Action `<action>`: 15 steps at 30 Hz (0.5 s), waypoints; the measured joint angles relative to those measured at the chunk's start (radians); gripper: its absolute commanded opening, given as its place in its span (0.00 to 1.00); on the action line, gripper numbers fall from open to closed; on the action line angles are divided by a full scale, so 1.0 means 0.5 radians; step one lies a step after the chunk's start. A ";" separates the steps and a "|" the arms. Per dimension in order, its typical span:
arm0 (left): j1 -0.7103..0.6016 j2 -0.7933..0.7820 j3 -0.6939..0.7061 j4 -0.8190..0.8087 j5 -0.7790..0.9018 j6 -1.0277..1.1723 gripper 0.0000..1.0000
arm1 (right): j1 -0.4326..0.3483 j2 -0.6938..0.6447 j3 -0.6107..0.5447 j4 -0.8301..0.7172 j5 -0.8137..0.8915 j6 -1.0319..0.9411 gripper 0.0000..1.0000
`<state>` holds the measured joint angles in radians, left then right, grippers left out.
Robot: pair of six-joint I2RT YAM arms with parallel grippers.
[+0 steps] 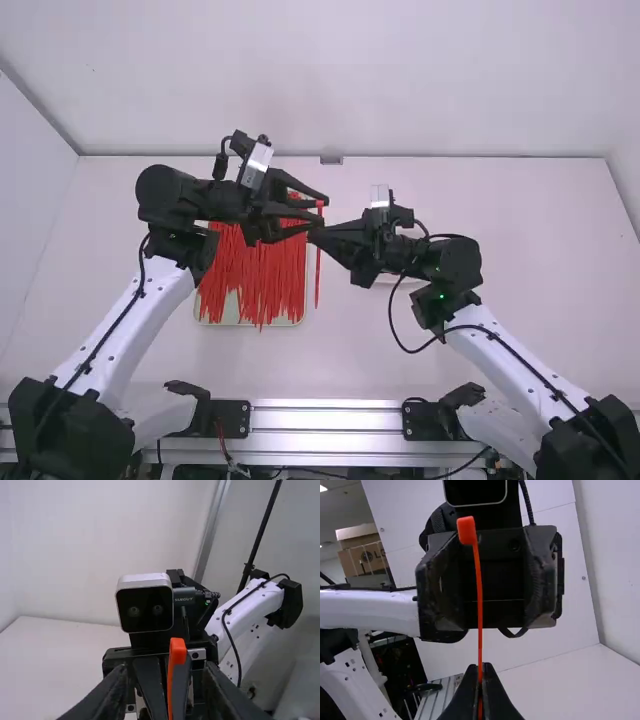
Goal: Fasten the cable tie
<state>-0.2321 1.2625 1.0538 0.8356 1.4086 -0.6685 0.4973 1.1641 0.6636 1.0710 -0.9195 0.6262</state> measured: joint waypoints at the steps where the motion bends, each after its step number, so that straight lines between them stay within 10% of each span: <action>1: -0.001 -0.001 0.000 -0.007 -0.003 0.002 0.20 | 0.000 0.000 0.001 0.000 -0.002 -0.002 0.00; 11: -0.004 -0.001 0.000 -0.047 -0.031 0.015 0.01 | 0.000 0.001 0.000 -0.002 0.005 0.005 0.00; 15: -0.004 -0.001 0.000 -0.043 -0.047 0.014 0.01 | 0.000 0.001 0.001 -0.001 -0.021 0.002 0.27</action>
<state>-0.2340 1.2621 1.0538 0.8143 1.3849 -0.6617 0.4973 1.1645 0.6640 1.0706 -0.9302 0.6270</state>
